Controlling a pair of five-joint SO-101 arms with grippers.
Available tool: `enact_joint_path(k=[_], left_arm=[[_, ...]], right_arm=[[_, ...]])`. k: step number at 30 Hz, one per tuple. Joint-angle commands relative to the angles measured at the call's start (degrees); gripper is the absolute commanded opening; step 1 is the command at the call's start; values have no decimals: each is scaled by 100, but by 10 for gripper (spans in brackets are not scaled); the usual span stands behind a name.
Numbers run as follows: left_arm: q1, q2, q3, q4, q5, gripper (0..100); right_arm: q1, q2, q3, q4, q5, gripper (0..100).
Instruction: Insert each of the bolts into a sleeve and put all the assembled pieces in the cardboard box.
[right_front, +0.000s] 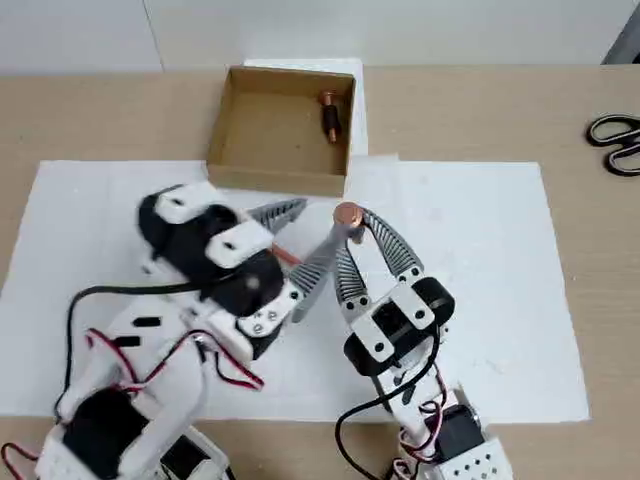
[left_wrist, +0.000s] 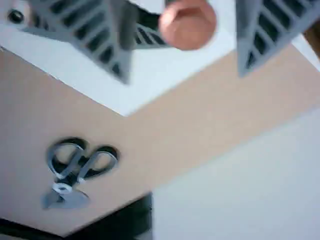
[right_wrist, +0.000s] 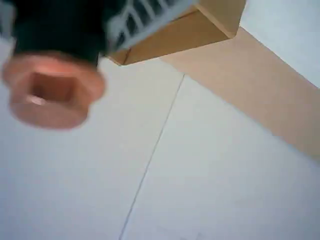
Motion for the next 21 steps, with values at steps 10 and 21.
enact_joint_path(k=[10,21], left_arm=[[-1618,-712,1842,-2321,-44,6],[-2101,-2769,4435,-3534,-35,6]], right_arm=[[1930,4,-580,1314,-1020,4],[1947,75,-1969,2993,-1029,3]])
